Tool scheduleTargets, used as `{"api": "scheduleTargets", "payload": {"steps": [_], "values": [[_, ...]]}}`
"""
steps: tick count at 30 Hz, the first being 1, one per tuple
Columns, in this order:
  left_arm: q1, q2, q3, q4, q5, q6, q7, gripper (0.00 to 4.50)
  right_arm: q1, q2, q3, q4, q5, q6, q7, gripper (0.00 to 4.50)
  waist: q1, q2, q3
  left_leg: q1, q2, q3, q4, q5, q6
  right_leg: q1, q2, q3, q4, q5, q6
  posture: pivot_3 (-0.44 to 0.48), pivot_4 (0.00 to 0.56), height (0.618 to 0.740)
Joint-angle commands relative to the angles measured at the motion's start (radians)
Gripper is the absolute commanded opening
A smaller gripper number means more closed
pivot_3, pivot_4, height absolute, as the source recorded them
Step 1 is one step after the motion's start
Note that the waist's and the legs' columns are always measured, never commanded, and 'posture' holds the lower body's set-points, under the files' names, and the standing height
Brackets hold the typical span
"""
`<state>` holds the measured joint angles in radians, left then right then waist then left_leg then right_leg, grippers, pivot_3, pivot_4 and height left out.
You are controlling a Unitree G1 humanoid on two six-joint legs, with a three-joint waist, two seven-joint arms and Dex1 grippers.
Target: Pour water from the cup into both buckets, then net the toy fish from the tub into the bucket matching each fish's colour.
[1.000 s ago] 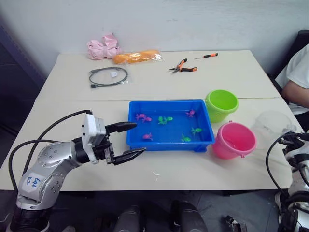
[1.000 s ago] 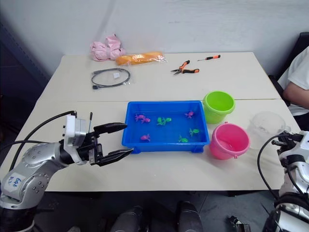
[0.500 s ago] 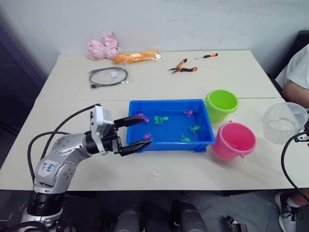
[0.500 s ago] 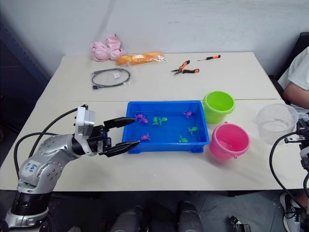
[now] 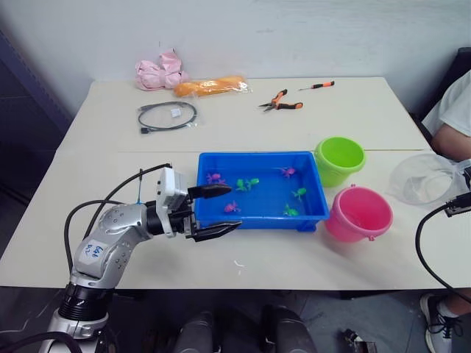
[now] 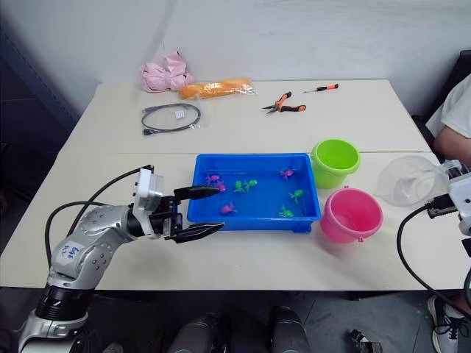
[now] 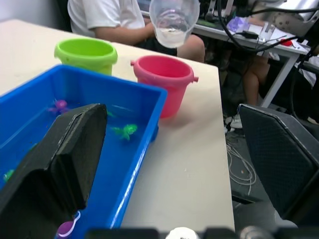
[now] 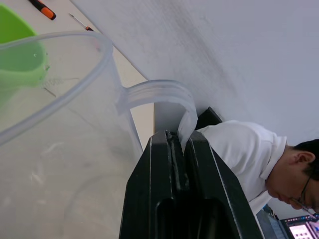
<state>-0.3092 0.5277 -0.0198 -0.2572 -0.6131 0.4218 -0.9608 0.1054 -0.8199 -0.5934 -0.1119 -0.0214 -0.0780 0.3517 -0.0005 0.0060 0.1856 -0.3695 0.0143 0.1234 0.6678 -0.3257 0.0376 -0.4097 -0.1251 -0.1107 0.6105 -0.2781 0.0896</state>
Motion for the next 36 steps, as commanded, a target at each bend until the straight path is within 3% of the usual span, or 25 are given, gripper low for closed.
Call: {"api": "scheduleTargets", "payload": {"steps": [1, 25, 36], "values": [[-0.009, -0.006, 0.001, -0.013, 0.009, -0.025, -0.008, 4.50, 0.016, -0.045, -0.010, -0.032, -0.061, -0.085, 0.009, 0.08, 0.000, 0.000, 0.000, 0.000, 0.000, 0.000, 0.000, 0.000, 0.000, 0.000, 0.000, 0.000, 0.000, 0.000, 0.000, 0.000, 0.150, 0.740], [0.003, -0.040, 0.003, -0.020, 0.031, -0.033, 0.014, 4.50, 0.032, -0.055, 0.005, 0.027, -0.323, -0.287, -0.110, 0.08, 0.000, 0.000, 0.000, 0.000, 0.000, 0.000, 0.000, 0.000, 0.000, 0.000, 0.000, 0.000, 0.000, 0.000, 0.000, 0.000, 0.150, 0.740], [0.005, -0.042, 0.005, -0.021, 0.031, -0.034, 0.016, 4.50, 0.014, -0.059, 0.001, 0.010, -0.324, -0.278, -0.106, 0.08, -0.001, 0.000, 0.000, 0.000, 0.000, 0.000, 0.000, 0.000, 0.000, 0.000, 0.000, 0.000, 0.000, 0.000, 0.000, 0.000, 0.150, 0.740]]}}
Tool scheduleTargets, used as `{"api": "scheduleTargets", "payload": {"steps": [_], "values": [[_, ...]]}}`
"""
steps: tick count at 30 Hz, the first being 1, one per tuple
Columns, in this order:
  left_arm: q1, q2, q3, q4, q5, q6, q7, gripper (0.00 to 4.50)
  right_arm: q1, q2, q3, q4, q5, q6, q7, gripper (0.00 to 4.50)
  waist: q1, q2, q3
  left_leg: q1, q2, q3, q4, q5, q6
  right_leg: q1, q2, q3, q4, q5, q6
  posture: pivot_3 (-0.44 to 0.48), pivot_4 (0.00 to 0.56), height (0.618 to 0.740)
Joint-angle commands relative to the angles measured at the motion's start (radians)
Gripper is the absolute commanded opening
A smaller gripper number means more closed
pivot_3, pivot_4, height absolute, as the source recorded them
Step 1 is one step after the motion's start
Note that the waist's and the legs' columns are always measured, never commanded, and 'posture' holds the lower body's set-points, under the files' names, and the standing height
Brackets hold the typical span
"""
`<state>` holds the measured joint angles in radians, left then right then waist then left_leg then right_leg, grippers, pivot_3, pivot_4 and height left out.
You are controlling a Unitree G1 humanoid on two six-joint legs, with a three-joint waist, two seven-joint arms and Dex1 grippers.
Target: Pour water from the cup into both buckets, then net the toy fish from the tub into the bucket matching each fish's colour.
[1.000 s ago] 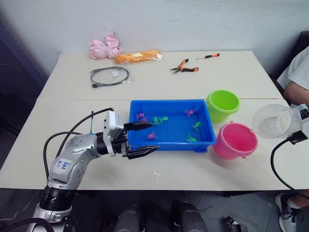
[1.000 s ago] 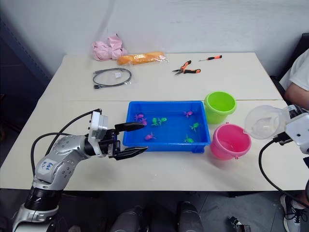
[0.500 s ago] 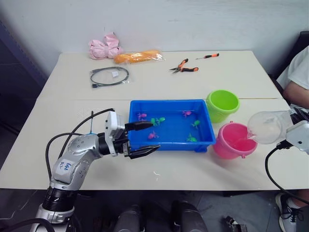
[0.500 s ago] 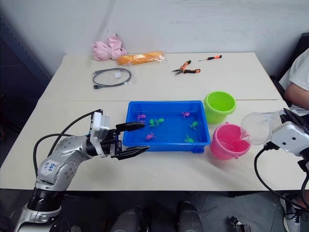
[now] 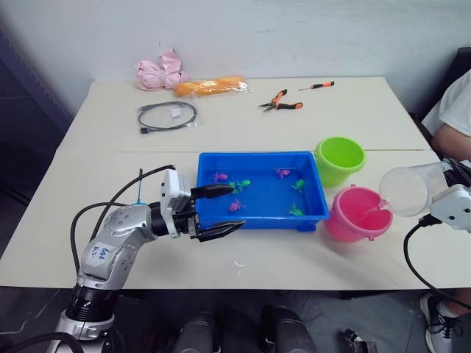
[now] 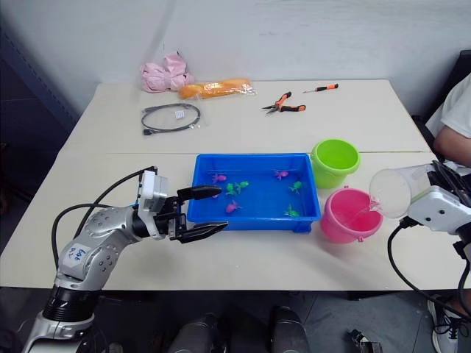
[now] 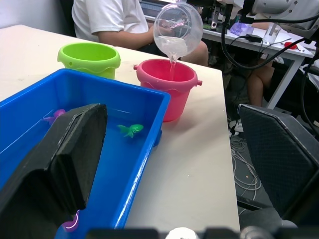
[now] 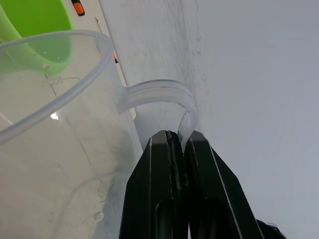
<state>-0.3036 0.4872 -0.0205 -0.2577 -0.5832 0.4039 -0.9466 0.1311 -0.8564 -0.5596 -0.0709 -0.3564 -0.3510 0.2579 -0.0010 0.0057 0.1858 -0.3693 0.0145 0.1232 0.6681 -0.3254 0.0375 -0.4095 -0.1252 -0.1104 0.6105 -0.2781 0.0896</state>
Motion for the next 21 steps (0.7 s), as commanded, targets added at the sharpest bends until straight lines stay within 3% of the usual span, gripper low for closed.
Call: {"api": "scheduleTargets", "payload": {"steps": [1, 11, 16, 21], "values": [[-0.001, -0.002, 0.005, -0.020, 0.001, -0.016, 0.001, 4.50, -0.013, -0.021, -0.034, -0.030, 0.015, -0.005, -0.013, 0.08, 0.000, 0.000, 0.000, 0.000, 0.000, 0.000, 0.000, 0.000, 0.000, 0.000, 0.000, 0.000, 0.000, 0.000, 0.000, 0.000, 0.150, 0.740], [-0.002, -0.003, 0.006, -0.017, 0.004, -0.021, 0.002, 4.50, -0.034, 0.042, -0.053, -0.026, 0.122, 0.064, -0.011, 0.08, 0.000, 0.000, 0.000, 0.000, 0.000, 0.000, 0.000, 0.000, 0.000, 0.000, 0.000, 0.000, 0.000, 0.000, 0.000, 0.000, 0.150, 0.740], [0.000, 0.002, 0.014, -0.015, 0.004, -0.023, 0.001, 4.50, -0.120, 0.139, -0.128, -0.054, 0.383, 0.353, 0.015, 0.08, 0.000, 0.000, 0.000, 0.000, 0.000, 0.000, 0.000, 0.000, 0.000, 0.000, 0.000, 0.000, 0.000, 0.000, 0.000, 0.000, 0.150, 0.740], [-0.003, -0.003, 0.038, -0.012, -0.004, -0.023, 0.023, 4.50, -0.253, 0.143, -0.164, -0.089, 0.522, 0.693, -0.031, 0.08, -0.001, 0.000, 0.000, 0.000, 0.000, -0.001, 0.000, 0.000, 0.001, 0.000, -0.002, 0.000, 0.001, 0.000, 0.000, 0.000, 0.150, 0.740]]}}
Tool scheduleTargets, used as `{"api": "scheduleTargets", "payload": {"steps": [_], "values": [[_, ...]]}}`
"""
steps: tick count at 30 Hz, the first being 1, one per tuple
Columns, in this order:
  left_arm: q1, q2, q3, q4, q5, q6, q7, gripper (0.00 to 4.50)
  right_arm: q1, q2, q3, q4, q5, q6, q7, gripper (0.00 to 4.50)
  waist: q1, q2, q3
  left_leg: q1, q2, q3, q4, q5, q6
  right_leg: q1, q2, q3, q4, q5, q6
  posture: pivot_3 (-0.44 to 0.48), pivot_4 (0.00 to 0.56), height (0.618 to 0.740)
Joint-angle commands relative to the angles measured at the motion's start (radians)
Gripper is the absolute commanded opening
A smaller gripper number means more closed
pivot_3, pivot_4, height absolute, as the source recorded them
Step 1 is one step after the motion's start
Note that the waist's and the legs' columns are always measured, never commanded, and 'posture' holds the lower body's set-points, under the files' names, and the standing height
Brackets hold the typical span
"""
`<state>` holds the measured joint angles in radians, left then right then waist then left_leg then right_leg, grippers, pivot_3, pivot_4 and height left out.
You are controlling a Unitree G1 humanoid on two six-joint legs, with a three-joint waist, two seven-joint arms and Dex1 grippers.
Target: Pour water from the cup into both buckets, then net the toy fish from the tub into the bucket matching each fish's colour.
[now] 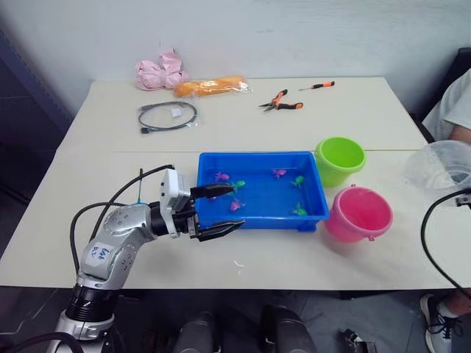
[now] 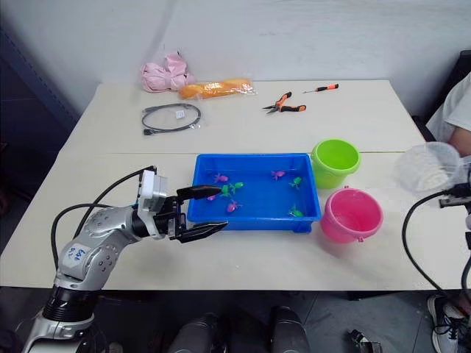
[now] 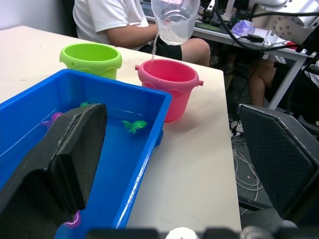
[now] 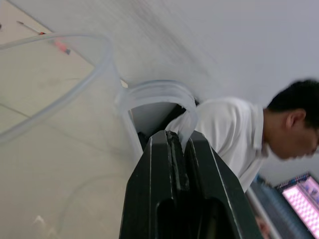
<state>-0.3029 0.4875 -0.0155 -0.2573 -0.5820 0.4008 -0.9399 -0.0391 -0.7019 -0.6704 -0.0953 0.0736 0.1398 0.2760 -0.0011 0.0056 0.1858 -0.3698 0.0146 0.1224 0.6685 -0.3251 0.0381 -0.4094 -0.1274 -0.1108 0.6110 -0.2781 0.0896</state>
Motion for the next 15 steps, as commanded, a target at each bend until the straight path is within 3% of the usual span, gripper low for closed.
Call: {"api": "scheduleTargets", "payload": {"steps": [1, 6, 15], "values": [[-0.009, -0.010, 0.041, -0.010, -0.010, -0.019, 0.029, 4.50, -0.109, -0.022, -0.045, -0.067, 0.100, 0.257, -0.053, 0.08, -0.005, 0.000, 0.000, 0.000, 0.000, 0.000, 0.000, 0.000, 0.000, 0.000, 0.000, 0.000, 0.000, 0.000, 0.000, 0.000, 0.150, 0.740], [-0.055, -0.065, 0.080, 0.010, -0.007, -0.030, 0.118, 4.50, -0.262, -0.079, 0.053, -0.019, 0.095, 0.423, -0.062, 0.08, -0.002, 0.000, 0.000, 0.000, 0.000, 0.000, 0.000, 0.001, 0.001, -0.001, -0.001, 0.000, 0.001, 0.000, 0.000, 0.000, 0.150, 0.740], [-0.062, -0.090, 0.087, 0.021, 0.035, -0.055, 0.201, 4.50, -0.485, -0.168, 0.341, 0.214, -0.034, 0.331, -0.010, 0.08, -0.001, 0.000, 0.000, -0.001, -0.001, 0.001, 0.000, 0.001, 0.001, -0.001, 0.000, -0.001, 0.001, 0.000, 0.001, 0.000, 0.150, 0.740]]}}
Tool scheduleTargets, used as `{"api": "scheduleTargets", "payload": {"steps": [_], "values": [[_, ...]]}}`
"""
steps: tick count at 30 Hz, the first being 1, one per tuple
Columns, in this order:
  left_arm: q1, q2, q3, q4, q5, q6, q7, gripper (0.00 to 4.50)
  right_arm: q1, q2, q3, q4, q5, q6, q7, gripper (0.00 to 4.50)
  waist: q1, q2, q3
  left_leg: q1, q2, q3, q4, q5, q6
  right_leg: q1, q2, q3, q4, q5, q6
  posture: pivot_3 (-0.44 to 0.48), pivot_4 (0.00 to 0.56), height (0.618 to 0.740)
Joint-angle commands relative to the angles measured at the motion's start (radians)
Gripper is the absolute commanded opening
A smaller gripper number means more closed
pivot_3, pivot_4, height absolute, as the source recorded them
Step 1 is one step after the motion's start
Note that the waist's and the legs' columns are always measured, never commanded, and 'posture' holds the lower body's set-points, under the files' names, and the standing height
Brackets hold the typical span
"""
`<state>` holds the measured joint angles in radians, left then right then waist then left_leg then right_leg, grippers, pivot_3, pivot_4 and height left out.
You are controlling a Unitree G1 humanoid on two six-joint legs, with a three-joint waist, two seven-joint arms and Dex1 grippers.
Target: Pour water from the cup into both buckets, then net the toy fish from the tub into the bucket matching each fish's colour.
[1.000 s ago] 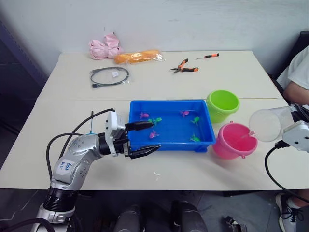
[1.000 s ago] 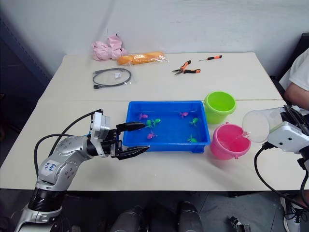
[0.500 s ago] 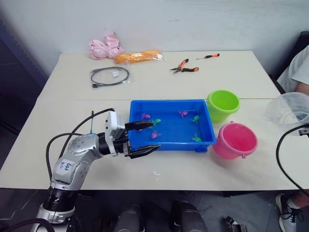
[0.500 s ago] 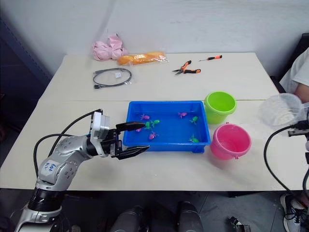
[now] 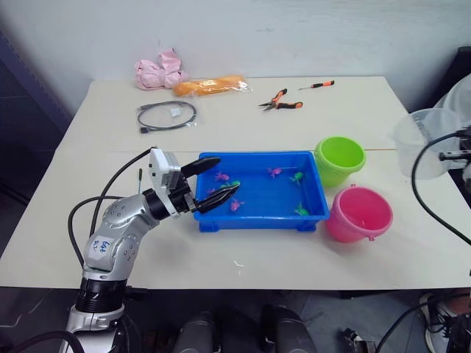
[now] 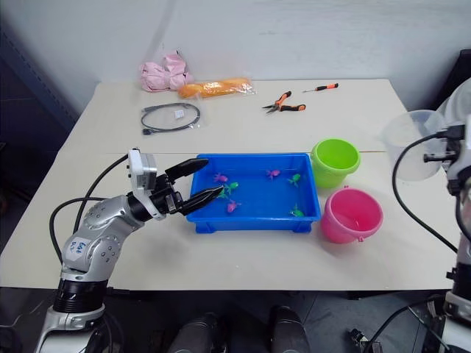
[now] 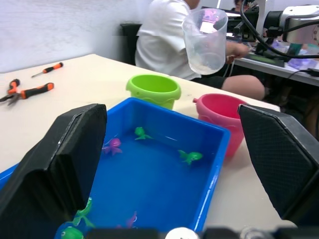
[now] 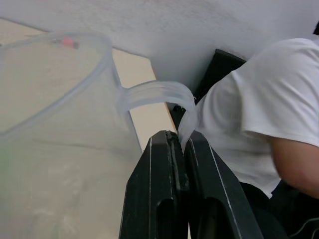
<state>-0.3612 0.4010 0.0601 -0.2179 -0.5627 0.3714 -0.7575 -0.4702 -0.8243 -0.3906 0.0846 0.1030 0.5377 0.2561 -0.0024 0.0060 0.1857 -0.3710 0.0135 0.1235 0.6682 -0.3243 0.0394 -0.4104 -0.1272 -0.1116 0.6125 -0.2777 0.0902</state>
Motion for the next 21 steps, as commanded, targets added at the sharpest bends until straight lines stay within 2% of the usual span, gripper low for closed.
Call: {"api": "scheduleTargets", "payload": {"steps": [1, 11, 21], "values": [[-0.003, -0.005, 0.011, -0.018, 0.020, -0.029, 0.025, 4.50, -0.070, -0.053, 0.096, 0.055, -0.085, -0.092, 0.016, 0.08, 0.000, 0.000, 0.000, 0.000, 0.000, 0.000, 0.000, 0.000, 0.000, 0.000, 0.000, 0.000, 0.000, 0.000, 0.000, 0.000, 0.150, 0.740], [0.013, -0.018, -0.003, -0.028, 0.041, -0.039, 0.051, 4.50, -0.178, -0.087, 0.319, 0.194, -0.312, -0.344, -0.015, 0.08, 0.000, 0.000, 0.000, 0.000, 0.000, 0.000, 0.000, 0.000, 0.000, 0.000, 0.002, 0.000, 0.000, 0.000, 0.001, 0.000, 0.150, 0.740], [0.036, -0.027, -0.006, -0.051, 0.046, -0.033, 0.078, 4.50, -0.210, -0.103, 0.399, 0.263, -0.509, -0.518, -0.140, 0.08, -0.002, 0.000, 0.000, -0.001, 0.001, 0.000, 0.000, 0.001, -0.001, 0.000, 0.002, 0.000, 0.000, 0.000, 0.001, 0.000, 0.150, 0.740]]}}
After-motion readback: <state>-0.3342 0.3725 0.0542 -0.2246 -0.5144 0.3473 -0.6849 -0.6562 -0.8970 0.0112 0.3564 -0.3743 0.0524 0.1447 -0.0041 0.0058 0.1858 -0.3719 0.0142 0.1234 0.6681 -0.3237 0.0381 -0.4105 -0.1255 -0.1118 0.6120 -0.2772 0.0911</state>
